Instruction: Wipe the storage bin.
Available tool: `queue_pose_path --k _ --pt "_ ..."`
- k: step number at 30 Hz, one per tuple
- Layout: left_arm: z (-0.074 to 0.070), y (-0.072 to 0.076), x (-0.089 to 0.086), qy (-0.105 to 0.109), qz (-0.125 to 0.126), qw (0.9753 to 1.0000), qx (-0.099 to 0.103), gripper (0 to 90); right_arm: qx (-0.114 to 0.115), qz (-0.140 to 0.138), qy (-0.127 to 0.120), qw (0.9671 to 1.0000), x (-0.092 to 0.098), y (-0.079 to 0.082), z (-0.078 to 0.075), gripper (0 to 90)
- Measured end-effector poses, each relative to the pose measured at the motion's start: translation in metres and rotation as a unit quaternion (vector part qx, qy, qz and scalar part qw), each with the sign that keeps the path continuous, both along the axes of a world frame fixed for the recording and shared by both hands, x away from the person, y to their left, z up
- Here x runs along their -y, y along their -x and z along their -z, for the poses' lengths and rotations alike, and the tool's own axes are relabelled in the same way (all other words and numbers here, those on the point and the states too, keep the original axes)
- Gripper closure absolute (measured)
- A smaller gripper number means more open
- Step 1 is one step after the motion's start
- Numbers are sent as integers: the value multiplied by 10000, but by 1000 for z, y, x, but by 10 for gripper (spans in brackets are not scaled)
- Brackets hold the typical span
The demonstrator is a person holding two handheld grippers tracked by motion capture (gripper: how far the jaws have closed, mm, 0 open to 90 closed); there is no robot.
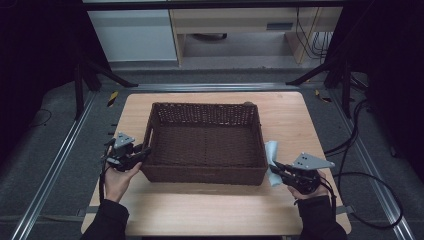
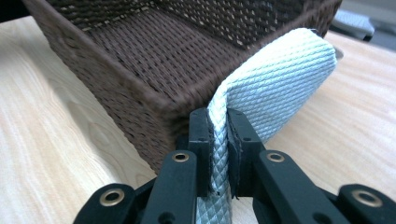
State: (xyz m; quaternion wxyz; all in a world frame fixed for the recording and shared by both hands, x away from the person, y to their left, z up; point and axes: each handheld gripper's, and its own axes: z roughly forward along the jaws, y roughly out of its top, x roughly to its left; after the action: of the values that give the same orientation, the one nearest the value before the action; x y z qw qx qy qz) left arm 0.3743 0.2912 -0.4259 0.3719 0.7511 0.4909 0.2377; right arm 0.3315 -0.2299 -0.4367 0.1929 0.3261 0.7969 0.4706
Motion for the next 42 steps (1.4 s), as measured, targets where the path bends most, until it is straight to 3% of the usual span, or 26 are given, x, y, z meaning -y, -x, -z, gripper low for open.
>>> queue_pose_path --k 4,9,14,18,23,27,32,36,42 --pt "0 0 0 -5 -4 10000 -9 650 -43 -74 79 9999 -2 4 2 822" --pt "0 0 0 4 0 10000 -33 648 -518 -53 360 9980 -3 0 27 822" --pt "0 0 0 9 0 10000 -47 646 -882 -8 547 9946 -6 -1 41 822" --pt "0 0 0 19 5 10000 -48 646 -677 -37 418 9968 -7 7 30 822" --pt "0 0 0 16 -6 10000 -55 646 -15 -31 -44 10000 -1 19 -6 822" --pt "0 0 0 21 -1 10000 -62 645 58 -65 -84 9999 -3 24 -13 822" --pt "0 0 0 31 8 10000 -61 643 -339 -63 200 9992 -7 21 9 823" --pt "0 0 0 30 11 10000 -63 642 -728 -82 511 9960 -13 14 31 822" --pt "1 0 -1 69 12 9999 -76 638 -1037 -60 548 9931 -15 7 44 821"
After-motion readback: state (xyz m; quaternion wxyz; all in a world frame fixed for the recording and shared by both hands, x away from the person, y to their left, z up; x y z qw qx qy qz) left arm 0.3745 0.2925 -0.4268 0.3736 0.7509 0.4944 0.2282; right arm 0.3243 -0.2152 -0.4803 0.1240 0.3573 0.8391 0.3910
